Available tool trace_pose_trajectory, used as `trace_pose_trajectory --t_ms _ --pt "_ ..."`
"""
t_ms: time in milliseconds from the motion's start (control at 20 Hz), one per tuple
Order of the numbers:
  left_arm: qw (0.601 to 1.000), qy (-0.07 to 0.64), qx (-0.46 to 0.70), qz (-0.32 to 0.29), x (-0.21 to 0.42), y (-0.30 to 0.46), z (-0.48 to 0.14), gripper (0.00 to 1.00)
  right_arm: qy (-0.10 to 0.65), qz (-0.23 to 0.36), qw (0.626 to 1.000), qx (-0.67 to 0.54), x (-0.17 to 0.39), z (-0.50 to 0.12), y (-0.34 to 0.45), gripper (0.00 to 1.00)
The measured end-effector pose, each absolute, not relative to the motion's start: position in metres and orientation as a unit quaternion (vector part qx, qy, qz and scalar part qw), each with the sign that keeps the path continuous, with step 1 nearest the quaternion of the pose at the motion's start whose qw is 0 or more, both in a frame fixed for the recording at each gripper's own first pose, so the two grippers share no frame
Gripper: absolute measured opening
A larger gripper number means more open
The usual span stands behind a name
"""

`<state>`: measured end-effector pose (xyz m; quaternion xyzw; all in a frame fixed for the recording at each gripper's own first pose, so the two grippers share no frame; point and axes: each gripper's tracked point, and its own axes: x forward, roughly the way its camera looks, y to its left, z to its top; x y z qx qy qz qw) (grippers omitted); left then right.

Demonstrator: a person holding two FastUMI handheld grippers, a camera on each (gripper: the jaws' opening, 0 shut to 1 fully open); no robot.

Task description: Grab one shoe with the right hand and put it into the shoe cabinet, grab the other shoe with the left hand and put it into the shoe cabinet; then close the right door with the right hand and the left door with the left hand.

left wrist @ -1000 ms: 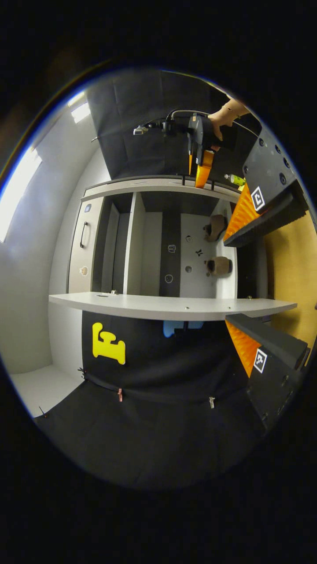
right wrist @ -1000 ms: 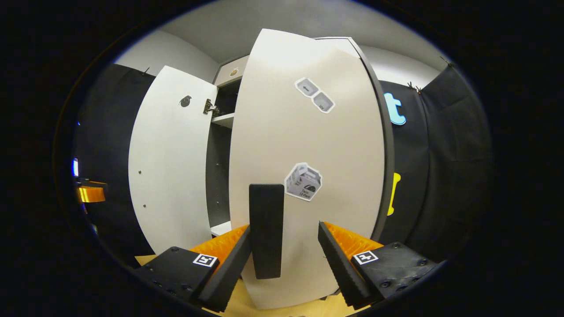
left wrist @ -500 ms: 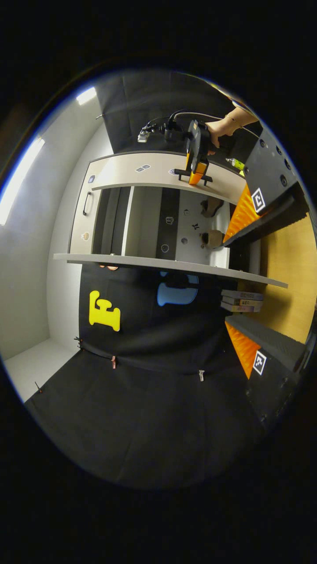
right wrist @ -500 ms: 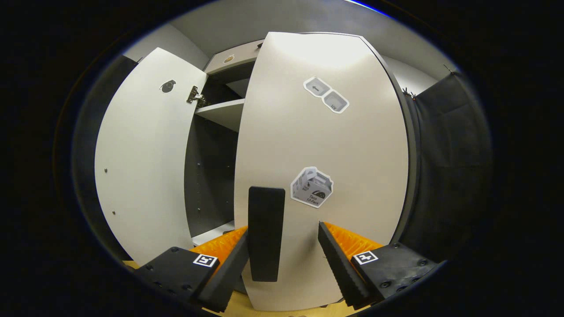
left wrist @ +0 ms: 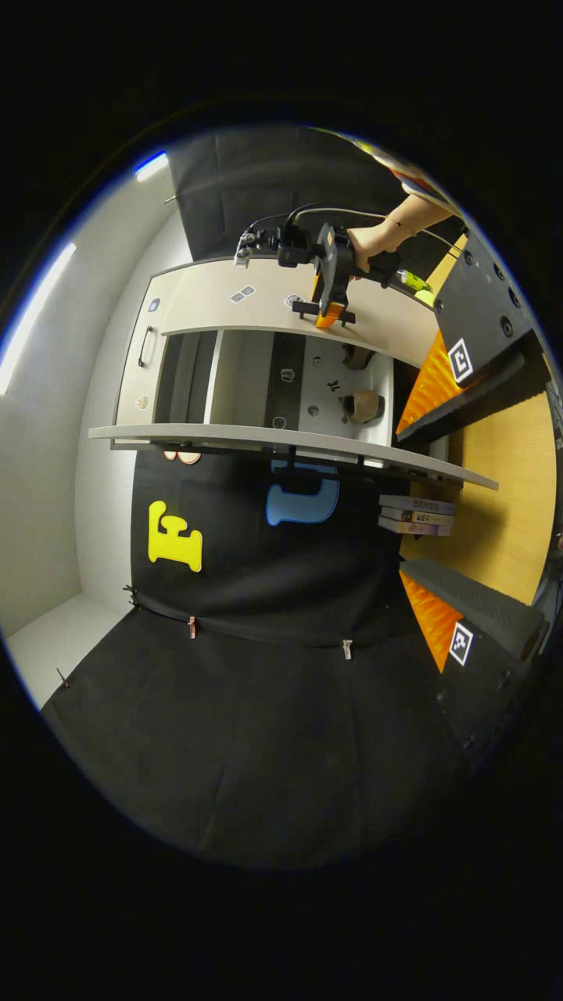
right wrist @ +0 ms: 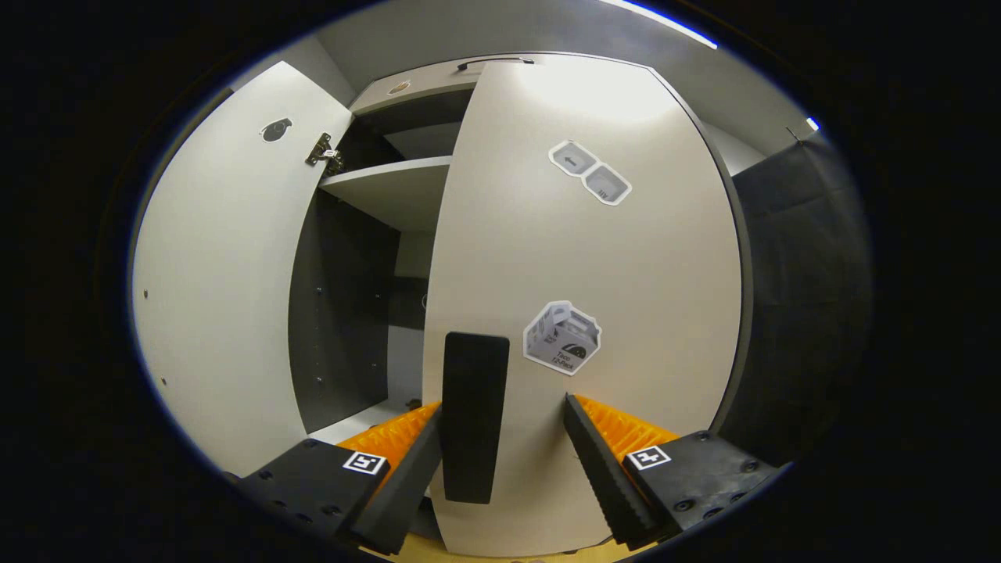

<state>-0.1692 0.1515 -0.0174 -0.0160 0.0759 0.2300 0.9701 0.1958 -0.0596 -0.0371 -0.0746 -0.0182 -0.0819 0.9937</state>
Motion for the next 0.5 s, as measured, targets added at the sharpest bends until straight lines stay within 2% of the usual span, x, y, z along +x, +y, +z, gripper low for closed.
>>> trace_pose_trajectory --t_ms 250,500 --pt "0.973 0.067 0.000 0.219 -0.156 0.170 -0.012 0.94 -0.018 -0.101 0.992 -0.078 0.199 -0.039 -0.060 0.95" --pt "0.981 0.060 0.020 0.185 -0.114 0.202 -0.006 0.95 -0.011 -0.090 0.993 -0.078 0.177 -0.041 -0.059 0.98"
